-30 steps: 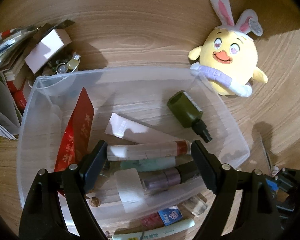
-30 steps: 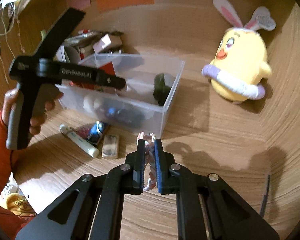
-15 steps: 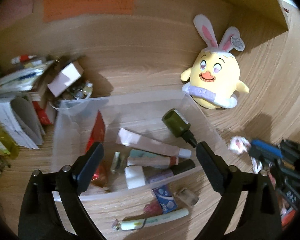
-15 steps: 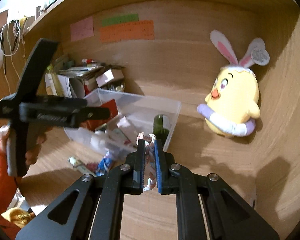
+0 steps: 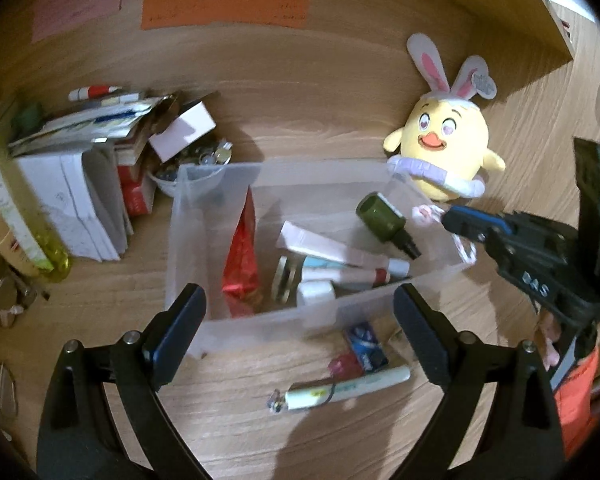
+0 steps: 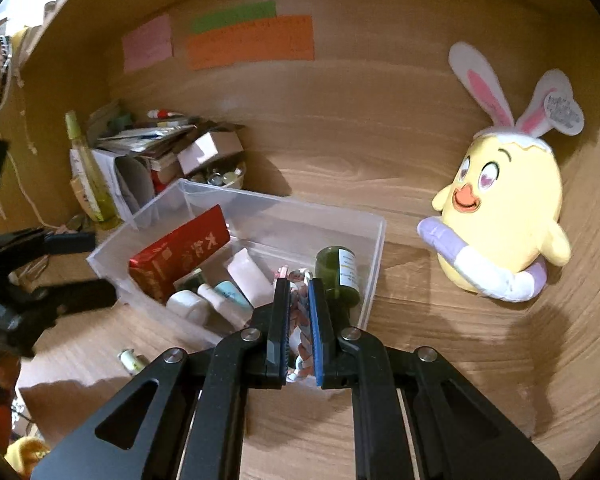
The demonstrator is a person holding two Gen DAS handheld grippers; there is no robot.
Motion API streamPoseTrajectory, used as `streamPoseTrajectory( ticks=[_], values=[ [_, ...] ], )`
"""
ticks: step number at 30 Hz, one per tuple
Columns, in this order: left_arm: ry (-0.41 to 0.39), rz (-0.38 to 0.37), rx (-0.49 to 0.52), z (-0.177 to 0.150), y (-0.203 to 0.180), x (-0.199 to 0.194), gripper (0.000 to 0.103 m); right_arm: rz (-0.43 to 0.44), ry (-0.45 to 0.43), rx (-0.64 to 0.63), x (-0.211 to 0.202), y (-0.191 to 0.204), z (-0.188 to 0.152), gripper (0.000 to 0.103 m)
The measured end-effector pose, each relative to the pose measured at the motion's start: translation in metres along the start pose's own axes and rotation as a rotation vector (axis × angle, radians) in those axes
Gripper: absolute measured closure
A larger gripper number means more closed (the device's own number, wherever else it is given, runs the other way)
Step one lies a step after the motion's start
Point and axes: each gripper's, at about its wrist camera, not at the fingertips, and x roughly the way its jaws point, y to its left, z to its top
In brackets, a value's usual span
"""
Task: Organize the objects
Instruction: 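Carry the braided hair tie over the clear bin and open the right tool, then grasp the pink charm with the left tool while the right tool grips the clear glass cube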
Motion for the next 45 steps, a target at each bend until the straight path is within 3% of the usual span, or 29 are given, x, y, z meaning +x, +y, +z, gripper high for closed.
streamPoseTrajectory(
  ticks=[11, 19, 21, 23, 25, 27, 31, 45],
  values=[
    [0.064, 0.019, 0.060, -0.041, -0.013, 0.015, 0.007, -0.005, 0.069, 0.021, 0.037, 0.003, 0.001, 0.095],
    [0.121, 0.013, 0.091, -0.056, -0.019, 0.029, 0.007, 0.004, 0.072, -0.003, 0.027, 0.012, -0.005, 0.094],
    [0.127, 0.016, 0.101, -0.056, -0.020, 0.031, 0.007, 0.010, 0.065, -0.006, 0.019, 0.014, -0.006, 0.087],
    [0.140, 0.021, 0.103, -0.055, -0.021, 0.035, 0.007, 0.021, 0.055, -0.007, 0.011, 0.015, -0.009, 0.070],
    [0.159, 0.020, 0.101, -0.056, -0.020, 0.041, 0.007, 0.031, 0.040, -0.010, 0.003, 0.016, -0.013, 0.063],
    [0.174, 0.026, 0.099, -0.056, -0.019, 0.046, 0.007, 0.039, 0.033, -0.019, -0.004, 0.018, -0.018, 0.063],
    [0.200, 0.014, 0.102, -0.056, -0.021, 0.052, 0.022, 0.052, 0.038, -0.034, -0.014, 0.021, -0.031, 0.063],
    [0.217, 0.027, 0.112, -0.061, -0.019, 0.058, 0.042, 0.090, 0.188, -0.099, 0.019, 0.040, -0.071, 0.063]
  ],
)
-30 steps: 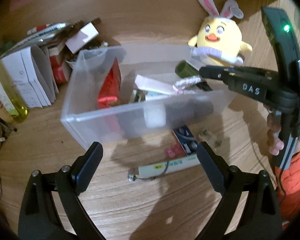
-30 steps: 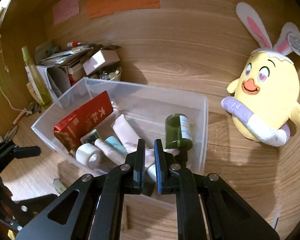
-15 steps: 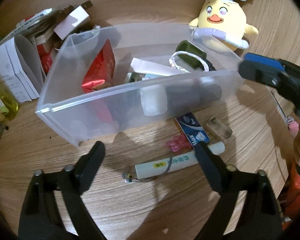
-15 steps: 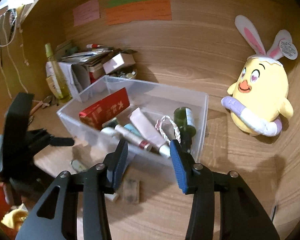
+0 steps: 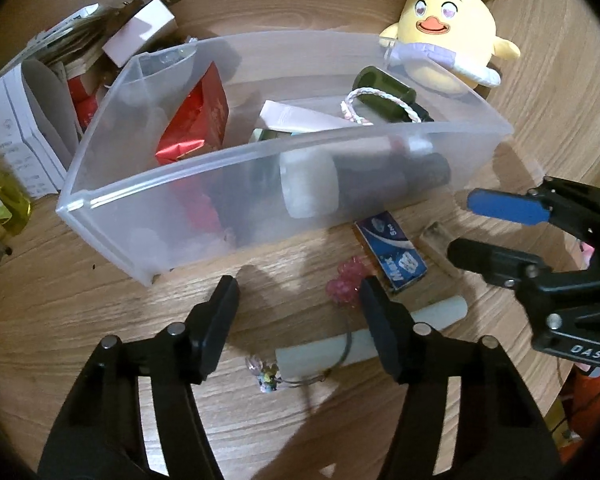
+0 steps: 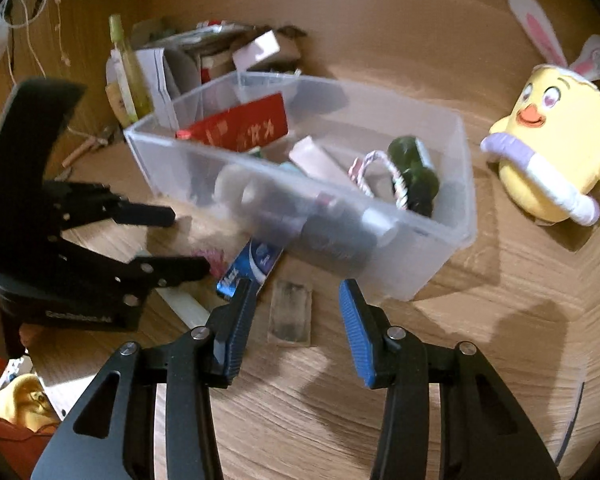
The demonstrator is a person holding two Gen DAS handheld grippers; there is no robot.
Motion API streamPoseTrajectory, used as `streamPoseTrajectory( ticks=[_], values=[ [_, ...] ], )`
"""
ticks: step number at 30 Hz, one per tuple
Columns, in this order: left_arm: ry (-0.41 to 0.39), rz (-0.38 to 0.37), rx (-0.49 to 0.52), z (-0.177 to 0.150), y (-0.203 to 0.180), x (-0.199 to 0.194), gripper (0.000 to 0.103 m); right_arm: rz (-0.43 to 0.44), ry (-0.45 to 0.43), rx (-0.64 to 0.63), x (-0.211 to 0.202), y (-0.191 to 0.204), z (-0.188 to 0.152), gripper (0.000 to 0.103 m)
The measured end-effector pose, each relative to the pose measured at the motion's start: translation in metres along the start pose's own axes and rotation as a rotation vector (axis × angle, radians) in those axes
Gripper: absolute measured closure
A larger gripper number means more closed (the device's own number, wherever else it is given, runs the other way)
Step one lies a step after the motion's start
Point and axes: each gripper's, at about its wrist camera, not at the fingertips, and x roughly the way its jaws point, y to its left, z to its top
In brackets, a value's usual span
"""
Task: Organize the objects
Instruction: 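Grasp the pink charm with the left tool while the right tool grips the clear glass cube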
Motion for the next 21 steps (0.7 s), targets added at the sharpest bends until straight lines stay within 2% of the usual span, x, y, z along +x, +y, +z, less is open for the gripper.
streamPoseTrajectory(
  ticks=[7, 12, 14, 18, 21],
  values=[
    [-0.010, -0.001, 0.009, -0.001, -0.001, -0.001, 0.049, 0.005, 0.049, -0.006, 0.013, 0.001, -0.006, 0.063],
    [-0.006, -0.041, 0.025, 0.003, -0.009, 0.002, 0.050, -0.001, 0.060, 0.003, 0.015, -0.001, -0.009, 0.075],
    [-0.011, -0.034, 0.046, 0.004, -0.013, 0.003, 0.059, 0.001, 0.056, 0.001, 0.014, 0.000, -0.011, 0.081],
    [-0.017, -0.020, 0.065, 0.005, -0.015, 0.004, 0.067, -0.025, 0.047, -0.009, 0.013, 0.003, -0.012, 0.081],
    [-0.022, -0.018, 0.061, 0.007, -0.013, 0.004, 0.082, -0.020, 0.031, -0.004, 0.010, 0.002, -0.011, 0.081]
  ],
)
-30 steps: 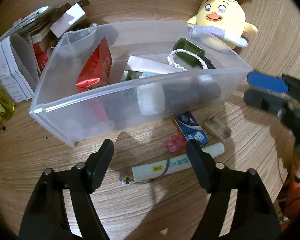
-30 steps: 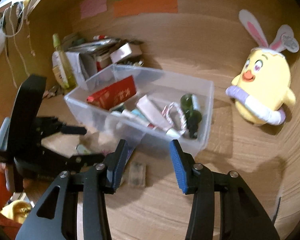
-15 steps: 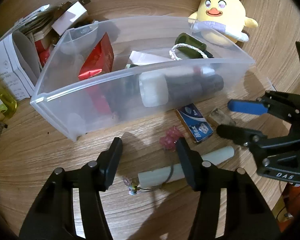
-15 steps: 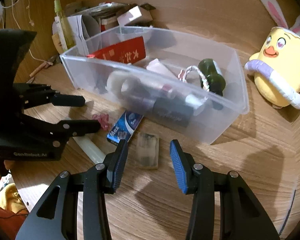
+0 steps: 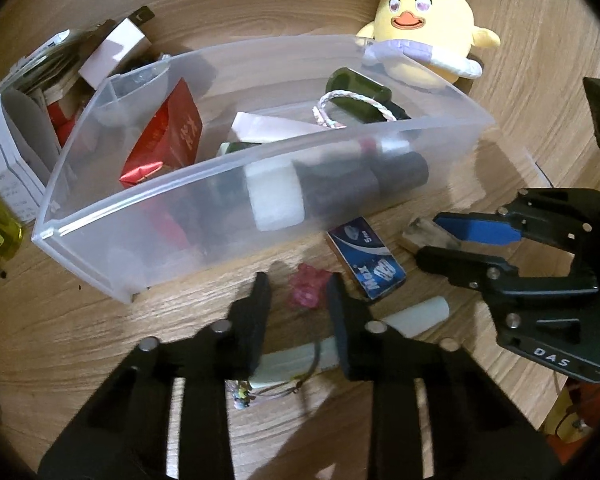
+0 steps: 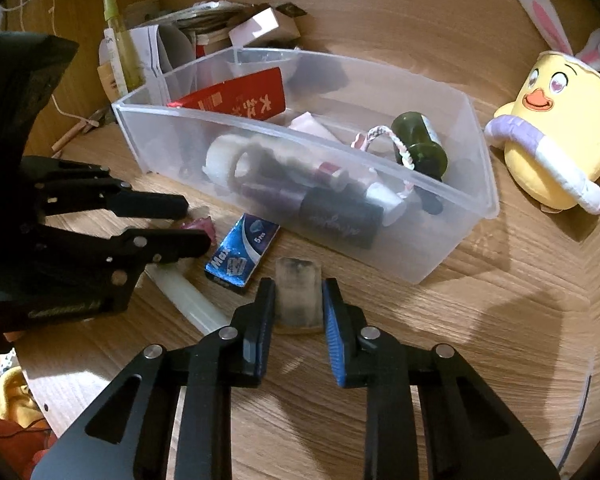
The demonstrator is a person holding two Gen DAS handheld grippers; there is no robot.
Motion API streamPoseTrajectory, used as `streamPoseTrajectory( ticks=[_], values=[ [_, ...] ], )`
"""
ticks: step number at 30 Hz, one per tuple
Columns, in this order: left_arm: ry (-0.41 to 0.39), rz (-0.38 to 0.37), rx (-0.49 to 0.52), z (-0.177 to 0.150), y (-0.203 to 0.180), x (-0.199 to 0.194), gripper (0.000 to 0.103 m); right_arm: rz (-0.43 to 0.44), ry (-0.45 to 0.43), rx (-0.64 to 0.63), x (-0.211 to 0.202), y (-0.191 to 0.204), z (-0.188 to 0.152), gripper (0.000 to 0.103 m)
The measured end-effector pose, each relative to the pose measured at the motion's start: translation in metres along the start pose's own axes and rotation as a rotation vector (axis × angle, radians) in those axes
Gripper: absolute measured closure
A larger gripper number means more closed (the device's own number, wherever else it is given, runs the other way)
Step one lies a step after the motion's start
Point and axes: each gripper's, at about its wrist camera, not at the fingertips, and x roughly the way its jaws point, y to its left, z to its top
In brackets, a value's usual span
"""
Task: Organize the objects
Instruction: 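Grasp the pink charm with the left tool while the right tool grips the clear glass cube, then carry the pink charm and glass cube over the clear bin with both tools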
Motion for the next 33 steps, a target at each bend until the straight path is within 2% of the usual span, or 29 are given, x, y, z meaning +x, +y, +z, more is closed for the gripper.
streamPoseTrajectory(
  ticks=[5, 10, 17, 33],
  values=[
    [-0.011, 0.014, 0.021, -0.002, 0.000, 0.000, 0.083, 0.007, -0.013, 0.021, -0.005, -0.003, 0.000, 0.081],
    [-0.028, 0.006, -0.003, -0.006, 0.003, -0.010, 0.083, 0.007, -0.030, 0.039, -0.012, -0.007, -0.001, 0.081],
    [-0.108, 0.021, -0.026, -0.007, 0.005, -0.038, 0.083, 0.017, -0.079, 0.066, -0.026, -0.013, 0.002, 0.081],
    [-0.270, -0.007, -0.054, 0.016, 0.007, -0.094, 0.083, 0.025, -0.236, 0.103, -0.068, -0.016, 0.025, 0.081]
  ],
)
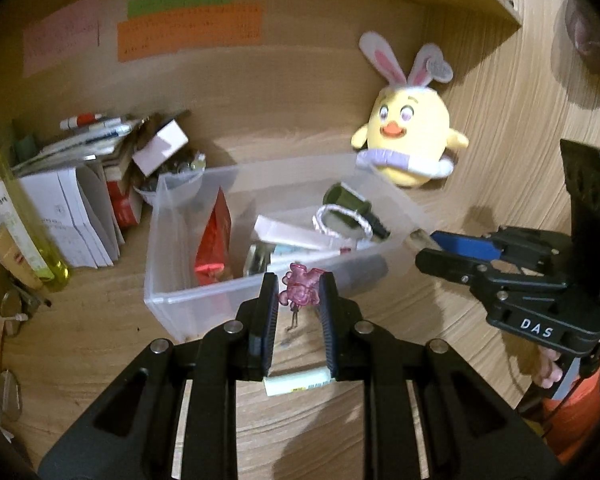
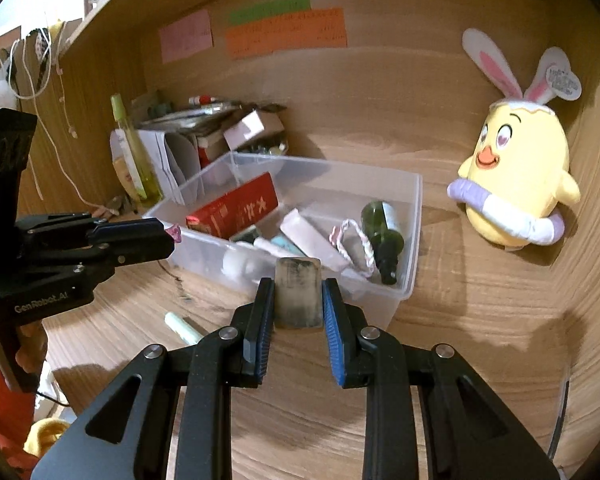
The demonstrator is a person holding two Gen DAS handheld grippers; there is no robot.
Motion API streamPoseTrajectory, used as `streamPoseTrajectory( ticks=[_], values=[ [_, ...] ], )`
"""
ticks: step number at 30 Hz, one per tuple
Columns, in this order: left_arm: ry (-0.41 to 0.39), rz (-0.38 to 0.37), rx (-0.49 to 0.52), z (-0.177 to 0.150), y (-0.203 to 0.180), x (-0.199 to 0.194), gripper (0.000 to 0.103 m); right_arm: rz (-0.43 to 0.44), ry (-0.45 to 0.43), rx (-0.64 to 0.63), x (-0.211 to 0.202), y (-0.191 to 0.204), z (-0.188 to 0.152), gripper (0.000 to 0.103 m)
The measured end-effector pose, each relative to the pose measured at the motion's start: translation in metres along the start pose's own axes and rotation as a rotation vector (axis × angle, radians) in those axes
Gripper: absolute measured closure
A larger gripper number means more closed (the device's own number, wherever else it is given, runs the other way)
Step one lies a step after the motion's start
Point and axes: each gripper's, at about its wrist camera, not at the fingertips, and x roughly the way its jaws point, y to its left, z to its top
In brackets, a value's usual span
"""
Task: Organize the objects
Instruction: 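Carry the pink charm and glass cube over the clear bin with both tools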
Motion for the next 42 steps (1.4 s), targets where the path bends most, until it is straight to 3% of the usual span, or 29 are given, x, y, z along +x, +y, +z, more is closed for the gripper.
streamPoseTrajectory(
  ticks=[25, 35, 42],
  values=[
    [-0.143, -0.004, -0.003, 0.065, -0.004, -0.018, 0.083, -0.029, -0.123, 0.004, -0.017, -0.005, 0.040, 0.081],
    [-0.109, 0.014, -0.003, 0.077, -0.002, 0.008, 0.083, -0.036, -0.154, -0.006, -0.013, -0.009, 0.062, 0.081],
    [-0.065, 0.028, -0.011, 0.075, 0.002, 0.035, 0.083, -0.061, -0.127, -0.004, 0.004, -0.012, 0.068, 0.081]
  ],
)
